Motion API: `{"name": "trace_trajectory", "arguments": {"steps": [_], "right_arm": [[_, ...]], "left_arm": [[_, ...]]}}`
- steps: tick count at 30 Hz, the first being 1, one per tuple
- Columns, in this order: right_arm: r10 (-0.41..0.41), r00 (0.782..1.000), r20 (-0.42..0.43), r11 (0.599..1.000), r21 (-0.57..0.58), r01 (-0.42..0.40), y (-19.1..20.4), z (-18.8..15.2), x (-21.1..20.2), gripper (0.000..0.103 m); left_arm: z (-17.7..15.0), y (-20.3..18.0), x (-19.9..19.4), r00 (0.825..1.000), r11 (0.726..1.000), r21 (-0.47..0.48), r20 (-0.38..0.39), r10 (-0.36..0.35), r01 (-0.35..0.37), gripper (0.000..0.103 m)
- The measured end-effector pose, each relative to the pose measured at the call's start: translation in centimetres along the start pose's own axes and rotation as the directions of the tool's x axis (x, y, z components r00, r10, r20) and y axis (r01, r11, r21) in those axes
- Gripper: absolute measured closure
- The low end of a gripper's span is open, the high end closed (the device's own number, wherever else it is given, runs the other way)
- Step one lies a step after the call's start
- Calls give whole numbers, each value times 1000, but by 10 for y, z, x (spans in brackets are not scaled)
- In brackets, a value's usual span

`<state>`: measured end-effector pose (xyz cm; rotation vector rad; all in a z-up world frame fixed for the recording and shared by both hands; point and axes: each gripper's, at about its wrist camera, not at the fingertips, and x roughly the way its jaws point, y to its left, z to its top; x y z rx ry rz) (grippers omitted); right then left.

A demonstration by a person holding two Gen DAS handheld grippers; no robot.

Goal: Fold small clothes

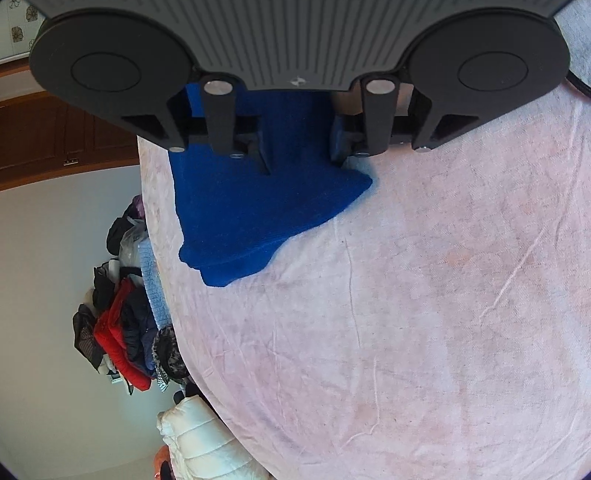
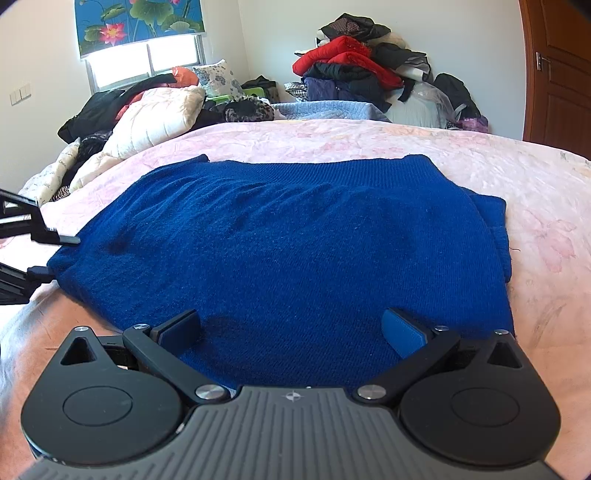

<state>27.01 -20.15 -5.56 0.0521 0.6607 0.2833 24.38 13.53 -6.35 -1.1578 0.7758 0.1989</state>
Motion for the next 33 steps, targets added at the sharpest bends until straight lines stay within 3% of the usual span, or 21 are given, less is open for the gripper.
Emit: {"name": "trace_trajectory", "arguments": {"steps": [3,6,8,10,12,13,15,16,17,18,19,20,21,22,25,26,28,31,33], "right_arm": [[0,1000,0,1000,0,0,0,0,0,2],[1,1000,0,1000,1,-1,0,0,0,2],[1,1000,0,1000,0,-1,0,0,0,2],[1,1000,0,1000,1,-1,0,0,0,2],[8,1000,4,1000,10,-8,-1,0,-1,2],[18,1000,9,1000,22,-18,-3,0,-2,2],[58,998,36,994,86,-61,-13,0,-6,2],[79,996,52,989,121,-85,-19,-1,-8,2],[100,992,71,981,161,-111,-25,-2,-10,3],[115,990,86,972,194,-130,-30,-3,-12,3],[126,987,97,965,220,-144,-34,-4,-13,3],[136,985,103,959,235,-157,-37,-4,-13,3],[140,985,104,958,239,-161,-37,-5,-13,3],[137,985,101,959,234,-158,-36,-4,-13,3],[97,995,7,978,183,-97,-21,12,-6,2],[115,993,-24,973,205,-107,-18,22,-4,2],[217,976,-17,936,286,-203,-12,46,-3,5],[323,947,3,906,288,-310,13,91,2,4],[368,930,-10,894,279,-351,33,114,9,2]], "left_arm": [[-4,-2,0,998,997,50,34,53,-55,93],[-8,-10,-1,994,988,125,71,80,-89,94],[-15,-21,-2,987,962,233,108,117,-139,95],[-27,-36,-3,978,917,352,154,140,-187,96],[-45,-55,-4,973,848,490,199,117,-202,96],[-61,-66,-5,972,783,588,218,87,-202,96],[-101,-84,-2,971,595,776,239,33,-211,96],[-124,-88,2,970,483,847,242,19,-221,96],[-139,-87,7,972,418,882,233,20,-219,96],[-148,-83,12,979,396,897,203,28,-197,96],[-153,-76,18,984,404,897,175,45,-178,97],[-160,-70,18,978,398,896,208,11,-195,97],[-167,-66,18,972,361,907,233,-8,-214,97],[-168,-67,17,973,358,909,232,-12,-213,97],[-158,-64,15,978,418,890,209,-20,-181,97],[-155,-62,14,979,434,885,202,-26,-171,97],[-151,-57,9,978,476,865,202,-48,-155,95],[-138,-48,0,971,575,803,232,-63,-155,95],[-125,-39,-9,968,669,727,247,-47,-153,95]]}}
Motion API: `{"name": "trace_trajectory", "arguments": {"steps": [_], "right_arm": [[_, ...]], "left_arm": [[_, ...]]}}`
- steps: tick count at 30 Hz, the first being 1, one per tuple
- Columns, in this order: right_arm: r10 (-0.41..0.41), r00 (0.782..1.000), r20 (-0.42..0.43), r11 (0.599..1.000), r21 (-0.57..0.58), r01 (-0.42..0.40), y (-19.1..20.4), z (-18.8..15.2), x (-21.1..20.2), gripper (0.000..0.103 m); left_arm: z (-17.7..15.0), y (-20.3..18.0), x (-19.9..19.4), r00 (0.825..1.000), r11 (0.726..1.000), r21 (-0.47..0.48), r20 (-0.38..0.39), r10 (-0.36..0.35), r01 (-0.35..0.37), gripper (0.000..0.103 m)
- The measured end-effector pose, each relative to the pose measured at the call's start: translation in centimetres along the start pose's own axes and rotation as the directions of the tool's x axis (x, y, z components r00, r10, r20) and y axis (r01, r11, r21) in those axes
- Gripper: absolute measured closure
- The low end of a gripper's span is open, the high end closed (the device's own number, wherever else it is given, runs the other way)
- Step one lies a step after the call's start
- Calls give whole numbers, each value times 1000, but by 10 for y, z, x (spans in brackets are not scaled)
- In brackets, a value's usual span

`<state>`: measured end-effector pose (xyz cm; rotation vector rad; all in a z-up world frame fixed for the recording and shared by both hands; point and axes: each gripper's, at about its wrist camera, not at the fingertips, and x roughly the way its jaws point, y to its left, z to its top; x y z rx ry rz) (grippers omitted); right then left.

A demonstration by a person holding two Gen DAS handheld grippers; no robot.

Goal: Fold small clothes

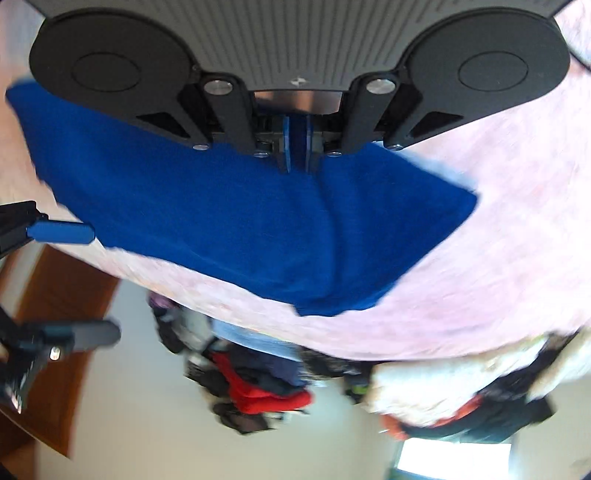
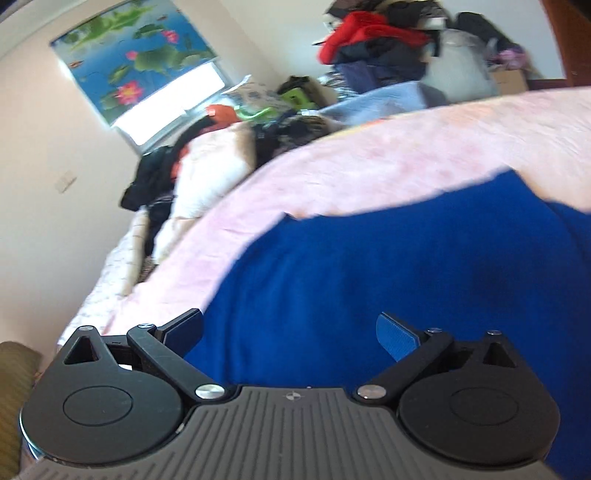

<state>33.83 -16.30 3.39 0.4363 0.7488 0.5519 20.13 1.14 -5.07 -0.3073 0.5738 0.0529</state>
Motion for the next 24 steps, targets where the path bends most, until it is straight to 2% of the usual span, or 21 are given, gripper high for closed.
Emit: {"name": "trace_trajectory", "arguments": {"steps": [1,2,3,5,7,8,9,10,11,12,13,14,15,16,17,18,19,21,22,23,24], "right_arm": [[20,1000,-19,1000,1,-20,8,5,7,2],[39,998,-39,999,2,-39,17,9,13,2],[54,997,-52,999,2,-54,24,10,18,2],[93,993,-75,996,12,-92,34,4,26,2],[105,990,-98,994,25,-103,39,-4,33,2],[99,989,-109,995,25,-97,39,-8,35,2],[94,988,-121,995,24,-92,39,-11,36,2],[90,987,-130,996,26,-88,38,-14,37,2],[89,987,-134,996,32,-85,37,-16,35,2],[88,987,-134,996,38,-84,36,-17,34,2],[88,987,-132,996,45,-82,33,-19,32,2],[84,988,-132,996,53,-78,30,-21,30,2],[79,988,-135,996,60,-71,27,-23,29,2],[75,988,-137,996,67,-66,25,-24,29,2],[76,987,-139,995,77,-66,21,-24,28,1],[82,986,-142,994,89,-69,18,-24,29,1],[87,986,-142,992,103,-73,16,-24,30,1],[111,984,-137,984,156,-89,11,-21,36,1],[126,983,-133,977,188,-100,9,-19,39,1],[143,981,-132,969,223,-111,7,-16,41,1],[155,979,-132,963,243,-119,6,-13,44,2]], "left_arm": [[1,14,-4,1000,994,-106,-13,-24,23,95],[1,30,-7,997,970,-235,-26,-74,66,94],[0,49,-8,991,917,-384,-34,-129,106,91],[-2,79,-2,976,779,-611,-47,-213,141,83],[-1,98,4,967,656,-744,-57,-250,126,82],[0,103,3,969,626,-773,-60,-241,108,82],[1,106,1,975,609,-788,-61,-215,85,77],[1,108,-2,980,596,-800,-53,-189,72,66],[1,109,-6,984,588,-805,-36,-176,76,52],[2,109,-10,987,592,-801,-12,-161,87,32],[3,108,-13,990,602,-793,10,-138,92,29],[4,108,-15,995,614,-786,12,-102,73,29],[8,111,-14,997,613,-788,14,-70,54,29],[10,114,-11,998,604,-796,14,-62,49,30],[13,116,-7,998,608,-793,4,-68,44,30],[16,115,-3,997,631,-774,-2,-72,44,30],[22,110,1,998,670,-742,-13,-68,36,31],[28,103,10,997,716,-697,-17,-70,38,32],[30,102,13,998,726,-687,-15,-57,31,41],[31,101,17,999,725,-689,-20,-46,20,47],[32,102,21,999,718,-696,-32,-34,2,63]]}}
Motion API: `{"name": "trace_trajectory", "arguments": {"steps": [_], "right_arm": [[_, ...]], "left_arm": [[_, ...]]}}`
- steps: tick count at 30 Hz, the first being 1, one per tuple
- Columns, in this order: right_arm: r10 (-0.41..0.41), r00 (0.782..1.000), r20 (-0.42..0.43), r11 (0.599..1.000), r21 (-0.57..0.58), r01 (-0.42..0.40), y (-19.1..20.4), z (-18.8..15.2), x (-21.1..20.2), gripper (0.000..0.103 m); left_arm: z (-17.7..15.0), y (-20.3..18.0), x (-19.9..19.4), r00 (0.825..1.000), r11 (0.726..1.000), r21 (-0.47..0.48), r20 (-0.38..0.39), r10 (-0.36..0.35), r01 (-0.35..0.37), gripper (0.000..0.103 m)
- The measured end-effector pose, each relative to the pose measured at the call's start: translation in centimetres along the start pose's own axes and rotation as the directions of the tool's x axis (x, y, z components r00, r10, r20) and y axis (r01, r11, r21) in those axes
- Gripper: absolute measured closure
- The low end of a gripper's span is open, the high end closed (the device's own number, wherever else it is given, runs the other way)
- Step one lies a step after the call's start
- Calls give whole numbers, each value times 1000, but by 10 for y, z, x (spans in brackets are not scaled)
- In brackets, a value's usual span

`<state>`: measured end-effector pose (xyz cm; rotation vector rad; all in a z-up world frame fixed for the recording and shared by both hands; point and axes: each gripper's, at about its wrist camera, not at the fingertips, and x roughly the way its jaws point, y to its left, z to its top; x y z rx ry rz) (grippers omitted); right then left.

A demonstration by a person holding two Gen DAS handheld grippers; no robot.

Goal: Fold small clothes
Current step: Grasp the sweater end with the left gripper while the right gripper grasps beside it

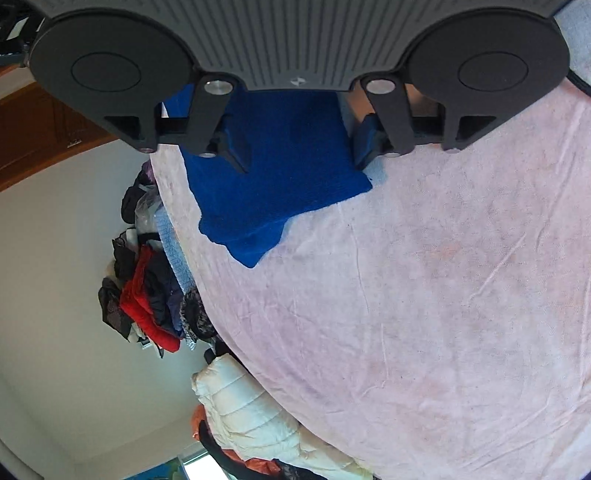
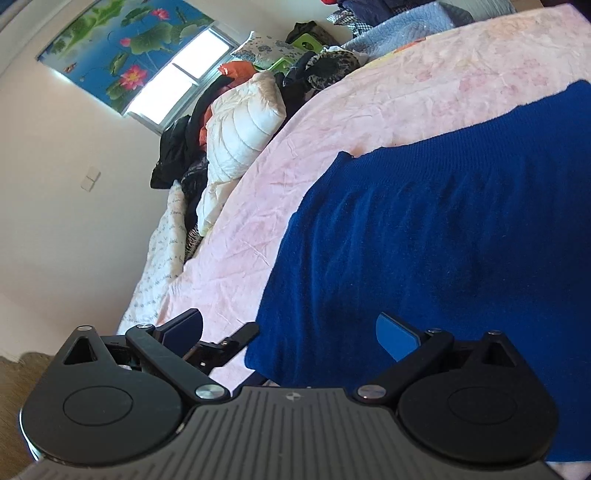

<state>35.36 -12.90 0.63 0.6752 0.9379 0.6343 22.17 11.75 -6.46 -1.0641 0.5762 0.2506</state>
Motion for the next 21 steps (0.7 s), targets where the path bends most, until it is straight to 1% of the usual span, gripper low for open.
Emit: {"name": "trace_trajectory", "arguments": {"steps": [1,2,3,4,5,6,7,8,9,10,11,12,13,15,16,17,18,19,20,21], "right_arm": [[4,1000,-3,1000,8,-4,2,5,2,2],[2,1000,-9,1000,5,-2,5,10,5,2],[-4,1000,-16,1000,-6,4,9,15,7,2],[-12,1000,-24,1000,-20,11,13,21,11,1],[-14,999,-35,999,-33,13,17,26,14,1],[-16,998,-53,999,-42,14,19,33,20,1],[-22,997,-76,999,-48,18,22,40,26,1],[-35,995,-97,998,-53,30,24,46,32,1],[-49,992,-114,997,-59,43,27,53,40,1],[-52,989,-138,997,-65,43,30,59,48,0],[-52,982,-180,997,-69,41,33,66,59,1],[-65,973,-221,996,-75,49,37,72,71,2],[-93,965,-246,993,-94,72,42,78,82,2],[-168,941,-295,977,-175,120,57,87,106,2],[-204,926,-319,965,-223,136,65,89,118,2],[-246,905,-347,949,-278,152,74,91,131,3],[-290,880,-377,928,-337,161,82,89,144,5],[-330,854,-402,905,-392,165,88,88,156,9],[-372,827,-422,881,-440,172,92,84,168,15],[-426,794,-432,853,-484,195,95,80,181,18]], "left_arm": [[0,1,5,1000,1000,-3,-11,23,-23,86],[0,1,9,998,999,3,-24,51,-51,96],[0,1,10,998,999,6,-21,53,-53,97],[-2,-2,9,998,998,31,-15,61,-60,97],[-5,-6,7,997,994,80,-1,77,-77,97],[-10,-14,4,994,982,157,32,103,-106,97],[-18,-24,0,987,954,260,88,132,-151,97],[-28,-35,-4,979,911,368,151,140,-187,97],[-40,-43,-9,973,866,458,198,120,-200,97],[-52,-49,-15,970,826,527,226,91,-200,97],[-63,-55,-19,967,785,586,247,63,-200,97],[-71,-58,-21,965,752,628,259,42,-202,97],[-80,-61,-23,962,718,664,271,27,-207,97],[-91,-64,-23,960,671,710,281,9,-215,97],[-96,-66,-22,960,653,727,279,4,-214,98],[-98,-67,-21,961,642,736,278,1,-213,98],[-99,-68,-22,961,635,744,277,-8,-209,98],[-101,-69,-21,962,626,753,274,-16,-204,98],[-102,-70,-21,963,620,758,270,-17,-202,98],[-102,-70,-18,964,618,760,266,-13,-202,98]]}}
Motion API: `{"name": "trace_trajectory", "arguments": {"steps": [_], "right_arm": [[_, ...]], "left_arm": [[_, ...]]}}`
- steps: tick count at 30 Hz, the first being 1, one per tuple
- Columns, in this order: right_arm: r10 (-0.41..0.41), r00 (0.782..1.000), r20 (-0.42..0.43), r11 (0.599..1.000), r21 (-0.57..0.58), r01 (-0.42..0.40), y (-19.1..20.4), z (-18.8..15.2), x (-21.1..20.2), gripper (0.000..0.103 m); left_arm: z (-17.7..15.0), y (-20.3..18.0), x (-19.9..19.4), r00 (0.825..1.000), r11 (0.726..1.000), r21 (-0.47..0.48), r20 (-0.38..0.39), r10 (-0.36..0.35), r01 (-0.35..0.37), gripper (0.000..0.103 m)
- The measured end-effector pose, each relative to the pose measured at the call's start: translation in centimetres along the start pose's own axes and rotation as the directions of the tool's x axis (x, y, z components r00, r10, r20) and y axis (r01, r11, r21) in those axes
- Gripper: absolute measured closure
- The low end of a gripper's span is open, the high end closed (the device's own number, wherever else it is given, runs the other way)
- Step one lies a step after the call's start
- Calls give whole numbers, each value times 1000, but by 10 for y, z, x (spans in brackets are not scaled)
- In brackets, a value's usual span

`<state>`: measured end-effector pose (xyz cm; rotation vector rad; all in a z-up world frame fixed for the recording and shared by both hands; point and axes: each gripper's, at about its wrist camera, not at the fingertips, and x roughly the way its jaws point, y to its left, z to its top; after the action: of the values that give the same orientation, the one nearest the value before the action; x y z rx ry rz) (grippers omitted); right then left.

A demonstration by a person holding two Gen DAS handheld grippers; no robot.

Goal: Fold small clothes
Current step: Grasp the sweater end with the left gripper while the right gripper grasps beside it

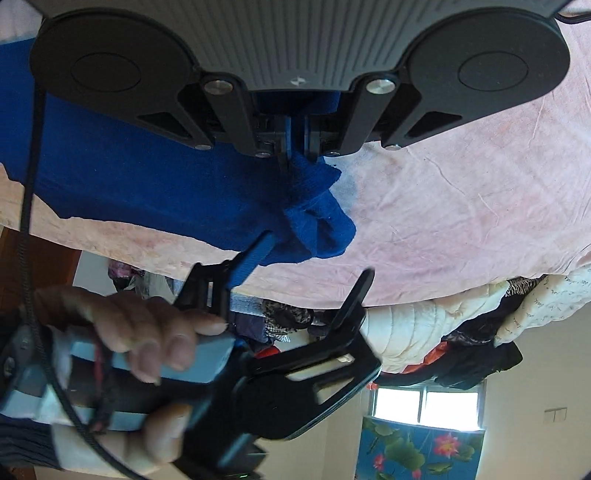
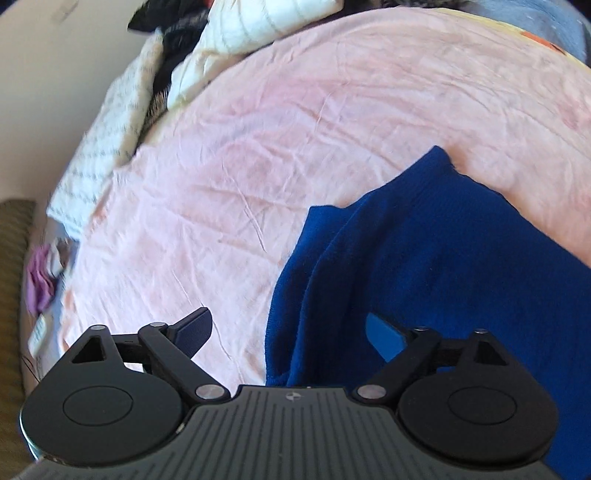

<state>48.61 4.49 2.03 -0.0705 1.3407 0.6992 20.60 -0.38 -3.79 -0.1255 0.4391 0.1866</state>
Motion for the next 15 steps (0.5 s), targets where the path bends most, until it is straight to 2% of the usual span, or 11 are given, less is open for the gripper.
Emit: {"name": "trace_trajectory", "arguments": {"steps": [2,6,8,10,12,13,14,15], "right_arm": [[-108,992,-69,993,-63,103,13,7,21,27],[-304,949,-85,934,-220,280,38,11,54,27],[-351,933,-83,909,-269,318,45,9,65,27],[-353,935,-44,899,-291,326,47,6,65,29],[-370,929,17,881,-311,356,43,3,54,53],[-364,931,24,887,-297,355,35,3,46,80],[-317,948,17,914,-262,311,25,3,36,86],[-279,960,20,932,-236,276,16,1,27,88]], "left_arm": [[-1,1,2,1000,1000,-8,-7,1,-1,98],[-1,5,3,1000,1000,-20,-10,1,-1,98],[-1,5,3,1000,1000,-20,-10,-3,3,98],[0,6,3,1000,1000,-24,-8,-4,4,98],[0,6,2,1000,1000,-17,-5,-3,3,98],[0,6,1,1000,1000,-12,2,-4,4,98],[0,4,-1,1000,1000,-2,9,-9,9,98],[1,2,-4,1000,1000,11,17,-14,14,98]]}}
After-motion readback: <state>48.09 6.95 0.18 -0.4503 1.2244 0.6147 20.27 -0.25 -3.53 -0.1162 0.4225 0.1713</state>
